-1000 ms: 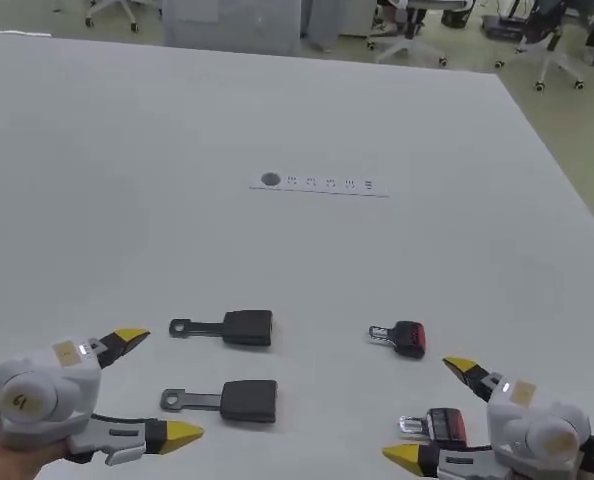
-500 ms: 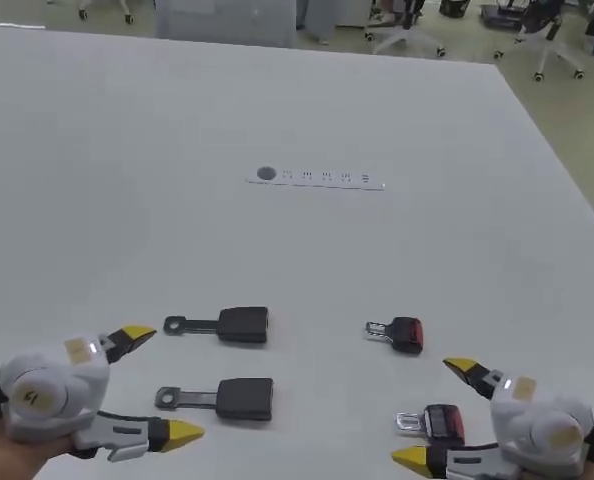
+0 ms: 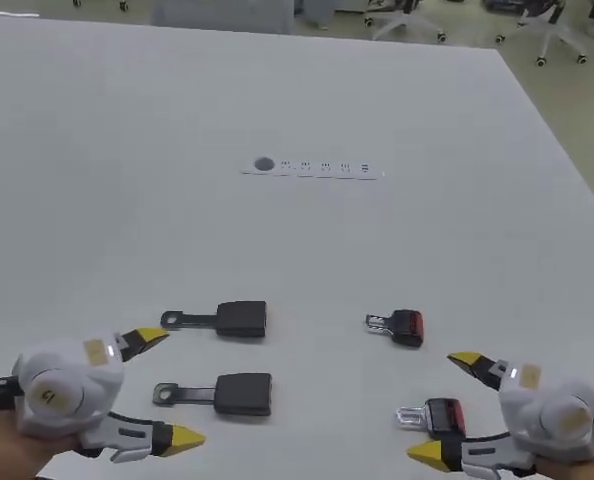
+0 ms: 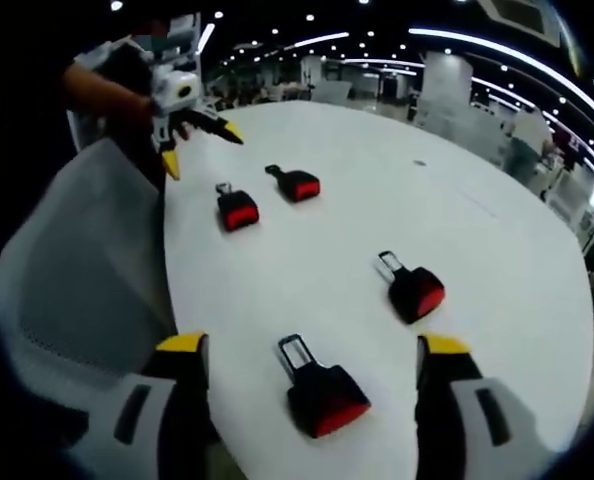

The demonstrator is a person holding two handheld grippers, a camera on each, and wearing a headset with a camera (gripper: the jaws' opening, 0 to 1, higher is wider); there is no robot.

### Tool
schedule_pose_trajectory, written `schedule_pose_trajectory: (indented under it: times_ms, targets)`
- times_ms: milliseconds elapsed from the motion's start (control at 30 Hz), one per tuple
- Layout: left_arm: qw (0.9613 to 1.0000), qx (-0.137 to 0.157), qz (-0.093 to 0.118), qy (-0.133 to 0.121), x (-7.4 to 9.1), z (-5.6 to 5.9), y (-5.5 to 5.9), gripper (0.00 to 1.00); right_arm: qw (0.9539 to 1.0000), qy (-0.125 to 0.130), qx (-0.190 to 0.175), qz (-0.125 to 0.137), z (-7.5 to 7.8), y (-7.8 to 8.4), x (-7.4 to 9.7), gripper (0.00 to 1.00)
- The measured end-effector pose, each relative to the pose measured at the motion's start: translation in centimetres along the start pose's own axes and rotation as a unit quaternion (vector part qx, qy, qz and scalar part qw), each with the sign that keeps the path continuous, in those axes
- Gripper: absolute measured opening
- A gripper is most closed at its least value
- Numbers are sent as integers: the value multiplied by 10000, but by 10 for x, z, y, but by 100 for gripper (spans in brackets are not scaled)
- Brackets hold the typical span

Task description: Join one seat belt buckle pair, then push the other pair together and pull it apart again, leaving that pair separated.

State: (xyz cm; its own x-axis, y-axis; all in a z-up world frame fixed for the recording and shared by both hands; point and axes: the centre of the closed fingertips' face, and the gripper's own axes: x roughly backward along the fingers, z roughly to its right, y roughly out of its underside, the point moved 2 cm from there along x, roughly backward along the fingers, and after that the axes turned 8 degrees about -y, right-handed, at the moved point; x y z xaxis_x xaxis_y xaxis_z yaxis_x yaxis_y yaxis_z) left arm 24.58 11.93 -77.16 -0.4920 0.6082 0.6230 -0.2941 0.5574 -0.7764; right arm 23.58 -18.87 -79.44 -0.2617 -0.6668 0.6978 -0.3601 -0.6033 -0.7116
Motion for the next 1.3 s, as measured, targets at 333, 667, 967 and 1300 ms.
schedule_pose_trajectory:
  times_ms: [333, 667, 967, 1300]
  targets:
    - [9990, -265, -189, 322, -17, 4, 3, 81, 9985, -425, 114, -334, 1, 14, -3, 83]
    - [9966, -355, -347, 659, -40, 9, 7, 76, 9957, -735, 122, -558, 7, 29, -4, 78]
    - [9921, -539, -582, 972, -68, 18, 12, 72, 9906, -1050, 293, -831, 6, 40, -7, 70]
    - [9860, -812, -771, 1239, -78, 28, 22, 62, 9858, -1270, 342, -1044, 9, 53, -6, 55]
